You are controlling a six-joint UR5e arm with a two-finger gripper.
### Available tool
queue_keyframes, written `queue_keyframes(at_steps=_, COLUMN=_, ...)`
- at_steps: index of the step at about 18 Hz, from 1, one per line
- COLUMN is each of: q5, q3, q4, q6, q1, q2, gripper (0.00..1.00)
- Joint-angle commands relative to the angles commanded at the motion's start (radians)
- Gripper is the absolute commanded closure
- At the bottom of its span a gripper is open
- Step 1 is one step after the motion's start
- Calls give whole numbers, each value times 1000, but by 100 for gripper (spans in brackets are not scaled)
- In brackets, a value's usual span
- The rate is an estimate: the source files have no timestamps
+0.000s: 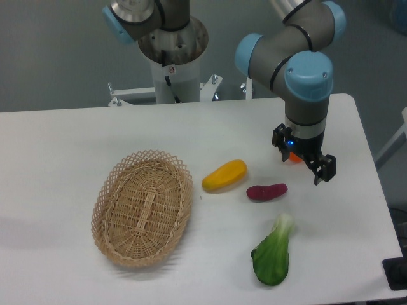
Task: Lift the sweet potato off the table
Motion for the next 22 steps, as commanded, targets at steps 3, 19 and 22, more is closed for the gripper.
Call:
queue_keyframes(at_steps=3, q5=3, q3=-34, q4=35, q6=5, q1=-3, q2=-26, gripper=0)
queue_keyframes(at_steps=19, q5=3, q3=-164, q4=261, q6=28, q1=-28, q2=-130, gripper=0)
queue_keyframes(at_steps=22, q5=3, q3=-173, q4=278, q6=17, q1=-43, q2=-137, gripper=0)
